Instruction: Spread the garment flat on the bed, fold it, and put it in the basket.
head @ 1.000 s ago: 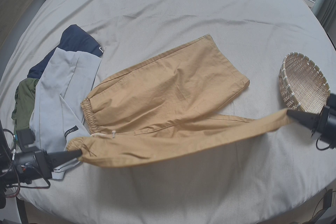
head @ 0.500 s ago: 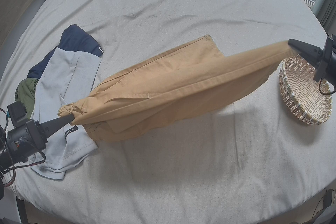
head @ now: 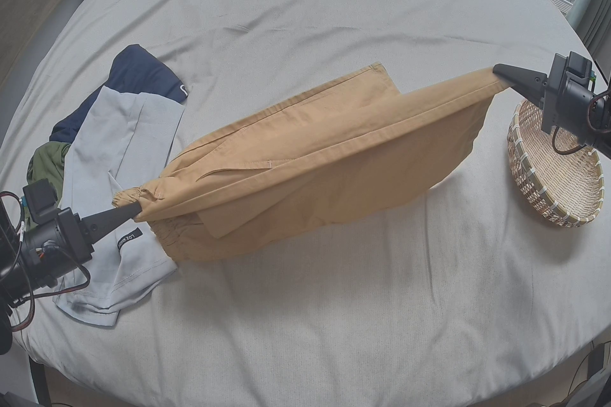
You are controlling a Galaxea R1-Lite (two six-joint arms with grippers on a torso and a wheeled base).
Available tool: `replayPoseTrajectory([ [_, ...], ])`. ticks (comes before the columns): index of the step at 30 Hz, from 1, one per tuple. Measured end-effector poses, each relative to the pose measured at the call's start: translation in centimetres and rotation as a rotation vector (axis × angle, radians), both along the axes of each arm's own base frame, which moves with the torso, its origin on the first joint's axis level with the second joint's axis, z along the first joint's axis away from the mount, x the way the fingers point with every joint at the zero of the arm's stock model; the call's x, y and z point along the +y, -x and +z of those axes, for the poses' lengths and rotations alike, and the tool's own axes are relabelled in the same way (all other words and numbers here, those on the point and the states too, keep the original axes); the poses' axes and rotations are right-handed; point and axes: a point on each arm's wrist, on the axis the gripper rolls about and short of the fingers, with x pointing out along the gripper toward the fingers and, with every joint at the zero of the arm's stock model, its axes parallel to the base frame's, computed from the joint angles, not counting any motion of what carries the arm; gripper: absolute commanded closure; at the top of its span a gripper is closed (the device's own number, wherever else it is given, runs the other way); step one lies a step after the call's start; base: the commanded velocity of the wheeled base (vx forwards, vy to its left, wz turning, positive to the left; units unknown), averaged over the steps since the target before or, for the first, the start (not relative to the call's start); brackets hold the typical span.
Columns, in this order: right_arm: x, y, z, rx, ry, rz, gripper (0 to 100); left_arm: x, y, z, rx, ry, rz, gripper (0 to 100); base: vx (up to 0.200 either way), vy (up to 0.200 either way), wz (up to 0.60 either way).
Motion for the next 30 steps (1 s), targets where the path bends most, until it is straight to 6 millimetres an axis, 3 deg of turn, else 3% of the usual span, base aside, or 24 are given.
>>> replayPoseTrajectory([
  [11, 0.1, -2.4, -0.5, -0.038, -0.005, -0.007, 100, -0.3, -1.8, 0.3, -0.035, 0.003, -0.01, 100, 0.0, 0.0, 0.0],
  [30, 1.7, -9.7, -0.6, -0.084, -0.011, 0.016, 100, 0.0, -3.5, 0.5, -0.013, 0.026, 0.05, 100, 0.0, 0.0, 0.0],
])
